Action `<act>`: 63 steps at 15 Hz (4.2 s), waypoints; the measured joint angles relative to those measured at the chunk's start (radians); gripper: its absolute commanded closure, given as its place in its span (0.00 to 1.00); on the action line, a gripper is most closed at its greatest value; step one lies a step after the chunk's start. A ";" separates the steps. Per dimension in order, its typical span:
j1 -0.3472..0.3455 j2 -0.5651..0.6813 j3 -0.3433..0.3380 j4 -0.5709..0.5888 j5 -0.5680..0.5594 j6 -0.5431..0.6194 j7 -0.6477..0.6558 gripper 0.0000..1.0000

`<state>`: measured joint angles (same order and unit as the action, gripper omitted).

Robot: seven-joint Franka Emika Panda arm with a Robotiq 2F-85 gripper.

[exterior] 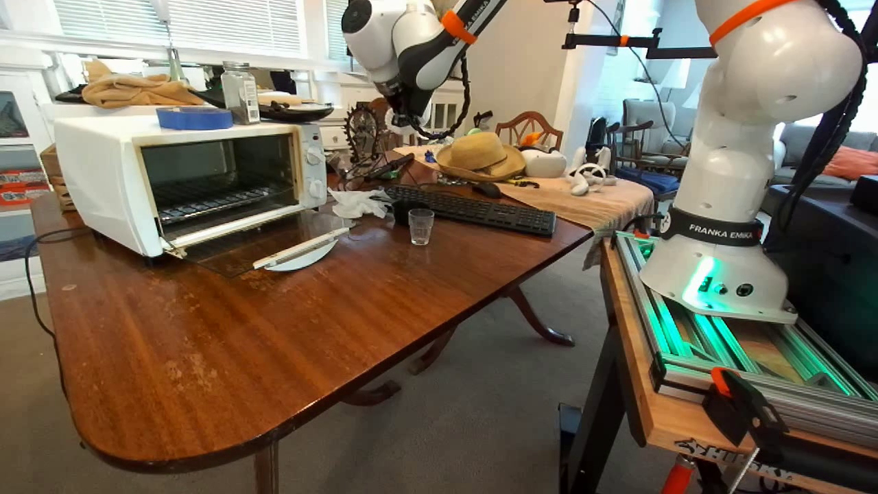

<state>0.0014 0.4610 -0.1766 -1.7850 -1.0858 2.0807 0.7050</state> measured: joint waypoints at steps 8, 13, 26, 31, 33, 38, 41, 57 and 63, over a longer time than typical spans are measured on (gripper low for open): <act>-0.005 -0.170 0.043 -0.157 -0.061 0.196 0.040 0.99; 0.004 -0.171 0.059 -0.153 -0.076 0.171 0.038 1.00; 0.203 -0.156 0.279 -0.150 -0.059 -0.335 0.203 1.00; 0.246 -0.111 0.339 -0.100 -0.090 -0.274 0.198 1.00; 0.253 -0.092 0.345 -0.082 -0.108 -0.231 0.188 1.00; 0.253 -0.084 0.345 -0.072 -0.121 -0.209 0.178 0.99; 0.253 -0.084 0.345 -0.072 -0.121 -0.209 0.178 1.00; 0.409 0.107 0.379 0.117 -0.122 -0.297 0.301 1.00; 0.437 0.190 0.354 0.170 -0.210 -0.298 0.383 1.00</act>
<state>0.4389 0.6510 0.1778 -1.6153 -1.2963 1.7823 1.0879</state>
